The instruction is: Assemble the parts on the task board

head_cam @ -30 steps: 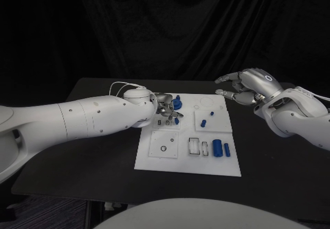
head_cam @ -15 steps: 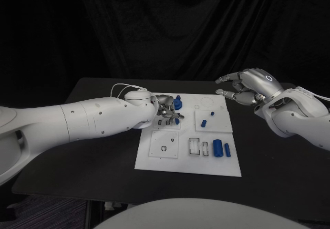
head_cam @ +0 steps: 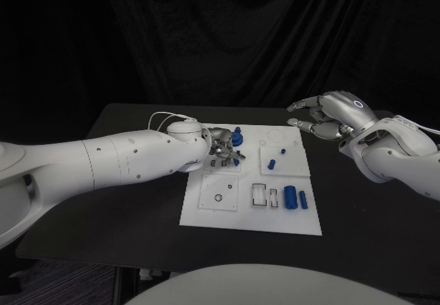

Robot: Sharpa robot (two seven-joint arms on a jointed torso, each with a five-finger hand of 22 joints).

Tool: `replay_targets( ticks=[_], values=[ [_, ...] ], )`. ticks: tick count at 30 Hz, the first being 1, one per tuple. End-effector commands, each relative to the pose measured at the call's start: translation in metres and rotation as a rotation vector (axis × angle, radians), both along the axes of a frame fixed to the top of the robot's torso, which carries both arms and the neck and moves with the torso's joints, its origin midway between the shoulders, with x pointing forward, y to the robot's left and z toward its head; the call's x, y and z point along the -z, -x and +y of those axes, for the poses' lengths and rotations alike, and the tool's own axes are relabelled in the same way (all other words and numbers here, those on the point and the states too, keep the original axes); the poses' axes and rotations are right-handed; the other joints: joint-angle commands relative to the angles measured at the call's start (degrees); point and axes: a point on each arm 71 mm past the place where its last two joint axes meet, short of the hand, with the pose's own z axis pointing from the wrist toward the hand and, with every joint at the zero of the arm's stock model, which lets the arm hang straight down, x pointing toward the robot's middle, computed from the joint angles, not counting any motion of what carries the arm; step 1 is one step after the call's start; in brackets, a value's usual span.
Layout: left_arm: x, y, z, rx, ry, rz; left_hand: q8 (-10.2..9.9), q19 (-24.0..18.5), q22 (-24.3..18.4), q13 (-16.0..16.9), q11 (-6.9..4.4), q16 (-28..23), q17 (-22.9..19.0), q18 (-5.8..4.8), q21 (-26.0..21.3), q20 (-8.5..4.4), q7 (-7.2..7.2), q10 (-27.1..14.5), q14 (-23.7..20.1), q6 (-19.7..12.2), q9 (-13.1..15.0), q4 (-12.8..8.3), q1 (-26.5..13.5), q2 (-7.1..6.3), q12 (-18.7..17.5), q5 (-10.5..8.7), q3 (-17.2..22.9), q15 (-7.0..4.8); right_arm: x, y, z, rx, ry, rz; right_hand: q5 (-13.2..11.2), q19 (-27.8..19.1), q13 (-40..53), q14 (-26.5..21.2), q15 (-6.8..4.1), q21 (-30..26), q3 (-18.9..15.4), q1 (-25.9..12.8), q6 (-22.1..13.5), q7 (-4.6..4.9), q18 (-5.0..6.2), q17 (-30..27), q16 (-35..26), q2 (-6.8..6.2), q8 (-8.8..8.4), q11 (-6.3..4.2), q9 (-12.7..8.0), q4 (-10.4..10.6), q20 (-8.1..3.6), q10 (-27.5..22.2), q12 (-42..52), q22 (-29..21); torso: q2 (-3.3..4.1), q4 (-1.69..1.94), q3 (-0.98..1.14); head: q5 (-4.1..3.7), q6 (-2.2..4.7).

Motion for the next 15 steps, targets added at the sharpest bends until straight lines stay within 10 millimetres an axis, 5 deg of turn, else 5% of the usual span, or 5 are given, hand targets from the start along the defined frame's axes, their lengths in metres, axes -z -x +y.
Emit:
replay_targets(
  ticks=[1,15],
  values=[
    [0.0014,0.0012,-0.0024,0.014,0.003,0.005,-0.77,-0.21,7.35,14.95,-0.48,0.15,15.08,-0.42,-0.46,-0.16,-0.07,6.11,6.07,0.49,-0.18,-0.07,-0.09,-0.27,-0.27,0.05,0.42,-0.45,-0.0002,-0.0013,-0.001,0.018,0.001,0.009,0.32,5.47,15.08,6.05,0.39,0.01,0.27,-0.01,0.34,-0.1,-0.67,15.09,0.17,0.35,0.01,0.41,-0.07,0.0,0.24,5.91,0.15,14.79,0.02,0.0,-0.03,-0.05,0.0],
    [0.0031,-0.0003,-0.0054,0.018,0.014,-0.001,-2.0,-0.41,7.18,14.95,-0.41,0.15,15.08,-0.37,-0.67,-0.15,0.03,6.11,6.07,0.65,-0.24,-0.14,0.47,-0.31,-0.27,1.26,0.92,-0.41,0.0005,-0.0018,0.0002,0.016,0.006,0.016,0.57,5.48,15.08,6.05,0.43,0.03,0.41,-0.02,0.45,-0.06,-0.68,15.09,0.17,0.57,-0.05,0.45,-0.15,0.05,0.29,5.91,0.15,14.8,0.04,0.06,-0.06,-0.44,0.0]
  ],
)
